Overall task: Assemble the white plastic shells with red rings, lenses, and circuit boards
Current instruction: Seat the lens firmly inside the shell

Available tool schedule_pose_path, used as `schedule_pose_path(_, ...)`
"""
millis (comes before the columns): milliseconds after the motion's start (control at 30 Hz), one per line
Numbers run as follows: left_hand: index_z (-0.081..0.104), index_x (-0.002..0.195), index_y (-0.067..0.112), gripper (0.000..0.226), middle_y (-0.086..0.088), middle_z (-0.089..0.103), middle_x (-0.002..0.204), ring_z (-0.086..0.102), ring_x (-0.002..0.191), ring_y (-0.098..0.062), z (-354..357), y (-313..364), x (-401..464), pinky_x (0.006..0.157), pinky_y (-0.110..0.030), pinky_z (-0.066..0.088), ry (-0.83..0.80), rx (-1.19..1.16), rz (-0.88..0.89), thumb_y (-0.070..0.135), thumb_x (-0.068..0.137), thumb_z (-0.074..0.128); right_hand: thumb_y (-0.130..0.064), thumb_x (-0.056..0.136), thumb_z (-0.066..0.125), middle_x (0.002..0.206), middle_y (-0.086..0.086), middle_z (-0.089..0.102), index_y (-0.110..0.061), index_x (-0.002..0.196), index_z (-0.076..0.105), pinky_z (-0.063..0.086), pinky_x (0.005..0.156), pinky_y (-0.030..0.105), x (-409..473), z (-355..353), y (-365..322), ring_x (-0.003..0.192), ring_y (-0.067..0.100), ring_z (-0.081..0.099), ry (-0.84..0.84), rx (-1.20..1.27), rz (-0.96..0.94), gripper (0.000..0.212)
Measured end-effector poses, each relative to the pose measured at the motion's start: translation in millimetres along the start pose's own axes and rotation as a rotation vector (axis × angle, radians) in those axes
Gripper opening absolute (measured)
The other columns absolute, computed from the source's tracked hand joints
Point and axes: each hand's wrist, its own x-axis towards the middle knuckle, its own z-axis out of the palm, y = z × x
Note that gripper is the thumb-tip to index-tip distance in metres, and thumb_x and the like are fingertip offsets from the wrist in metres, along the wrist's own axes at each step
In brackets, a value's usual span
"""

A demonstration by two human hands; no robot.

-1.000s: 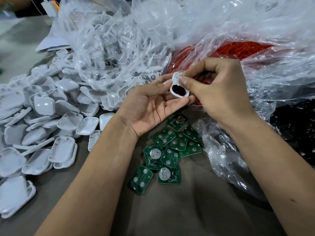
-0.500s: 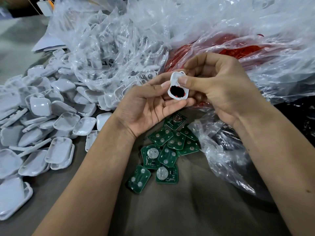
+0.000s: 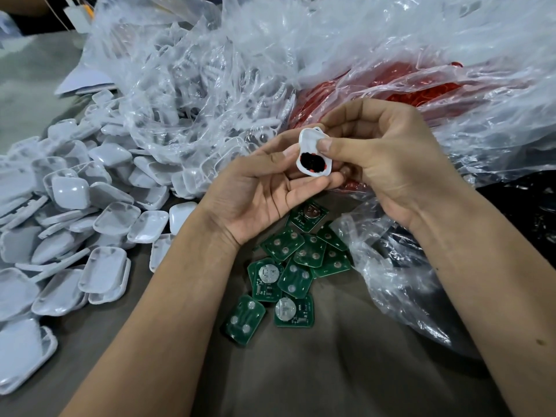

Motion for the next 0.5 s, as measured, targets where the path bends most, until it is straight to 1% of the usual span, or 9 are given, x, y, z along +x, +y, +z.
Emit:
schedule_pose_path(133, 0.066, 0.126, 0.002, 0.038, -0.032, 0.07, 0.113, 0.073, 0.097, -0.047, -1.0, -0.2, 0.3, 0.081, -0.035, 0.064, -0.004, -0.003, -0.003, 0.002, 0.087, 0.063, 0.001, 0.082, 0.083, 0.087, 0.01, 0.075, -0.007, 0.099, 0.072, 0.055, 0.056, 0.029, 0.6, -0.9, -0.4, 0.069, 0.019, 0.068, -0.003, -0.005, -0.006, 0.021)
schedule_pose_path(267, 0.068, 0.124, 0.002, 0.037, -0.029, 0.07, 0.114, 0.074, 0.097, -0.047, -2.6, -1.4, 1.6, 0.081, -0.035, 0.064, -0.001, -0.004, -0.004, 0.003, 0.088, 0.063, 0.0, 0.082, 0.085, 0.085, 0.009, 0.075, -0.008, 0.097, 0.073, 0.056, 0.057, 0.032, 0.5, -0.2, 0.9, 0.07, 0.021, 0.069, 0.014, -0.035, -0.014, 0.021)
schedule_pose_path(433, 0.074, 0.117, 0.005, 0.031, -0.022, 0.072, 0.118, 0.073, 0.1, -0.047, -2.7, -3.1, 4.5, 0.083, -0.036, 0.064, -0.009, -0.029, 0.011, 0.003, 0.088, 0.064, 0.002, 0.08, 0.085, 0.086, 0.007, 0.073, -0.009, 0.095, 0.073, 0.057, 0.054, 0.028, -1.4, 3.2, 1.6, 0.074, 0.018, 0.071, 0.06, -0.043, -0.075, 0.022)
schedule_pose_path(500, 0.075, 0.116, 0.005, 0.029, -0.021, 0.072, 0.118, 0.073, 0.101, -0.047, -2.8, -3.5, 5.4, 0.084, -0.036, 0.063, -0.016, -0.036, 0.012, 0.003, 0.089, 0.063, 0.002, 0.08, 0.085, 0.088, 0.012, 0.072, -0.01, 0.094, 0.072, 0.056, 0.052, 0.028, -1.5, 5.2, 2.1, 0.073, 0.017, 0.071, 0.086, -0.06, -0.111, 0.022)
